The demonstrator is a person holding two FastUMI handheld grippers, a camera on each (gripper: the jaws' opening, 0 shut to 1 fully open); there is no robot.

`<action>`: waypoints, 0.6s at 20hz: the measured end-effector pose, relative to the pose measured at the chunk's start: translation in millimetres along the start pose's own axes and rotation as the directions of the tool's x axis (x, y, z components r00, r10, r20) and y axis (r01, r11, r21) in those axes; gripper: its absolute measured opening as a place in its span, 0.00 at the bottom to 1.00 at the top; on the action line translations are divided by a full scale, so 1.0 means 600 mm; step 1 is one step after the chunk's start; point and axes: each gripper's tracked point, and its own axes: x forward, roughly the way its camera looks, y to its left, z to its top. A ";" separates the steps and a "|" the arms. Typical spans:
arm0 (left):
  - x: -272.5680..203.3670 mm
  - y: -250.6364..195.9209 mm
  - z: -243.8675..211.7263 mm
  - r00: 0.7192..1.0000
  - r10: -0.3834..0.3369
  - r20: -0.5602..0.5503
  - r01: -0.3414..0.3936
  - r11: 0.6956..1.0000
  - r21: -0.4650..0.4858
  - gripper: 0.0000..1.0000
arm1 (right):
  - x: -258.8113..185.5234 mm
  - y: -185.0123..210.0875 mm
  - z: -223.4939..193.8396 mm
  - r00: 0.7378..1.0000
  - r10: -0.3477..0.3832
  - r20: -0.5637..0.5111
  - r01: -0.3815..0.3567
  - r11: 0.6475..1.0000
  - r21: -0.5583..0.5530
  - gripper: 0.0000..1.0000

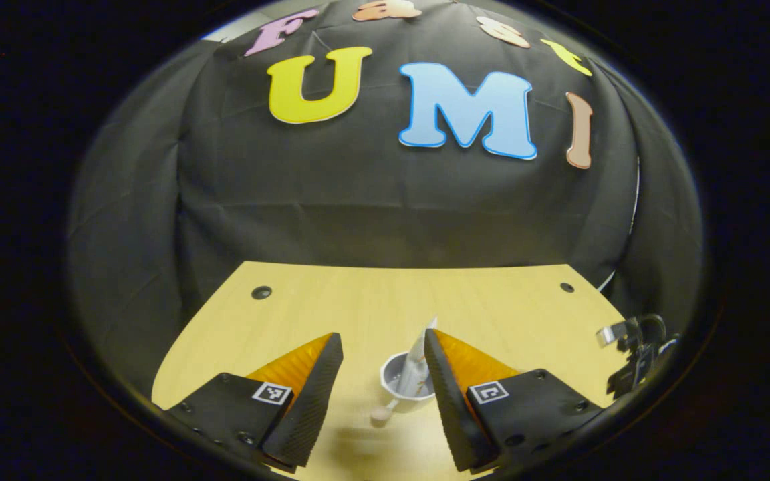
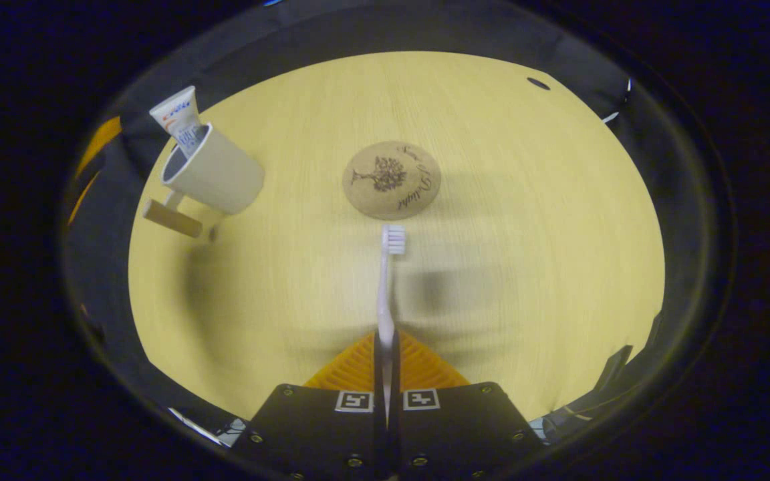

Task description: Put the toothbrush and toothpaste on the desktop into the cup, then pick up the cup and place it on the coaster on the desktop.

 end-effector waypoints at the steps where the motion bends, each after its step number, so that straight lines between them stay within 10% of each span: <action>1: -0.010 0.017 -0.006 1.000 0.014 -0.004 -0.014 1.000 -0.002 0.79 | -0.010 0.010 0.017 0.999 0.005 0.034 -0.005 1.000 -0.005 0.02; 12: -0.150 0.235 -0.107 0.977 0.194 -0.091 -0.196 0.980 -0.021 0.77 | -0.119 0.176 0.251 0.929 0.128 0.347 -0.146 0.989 0.026 0.02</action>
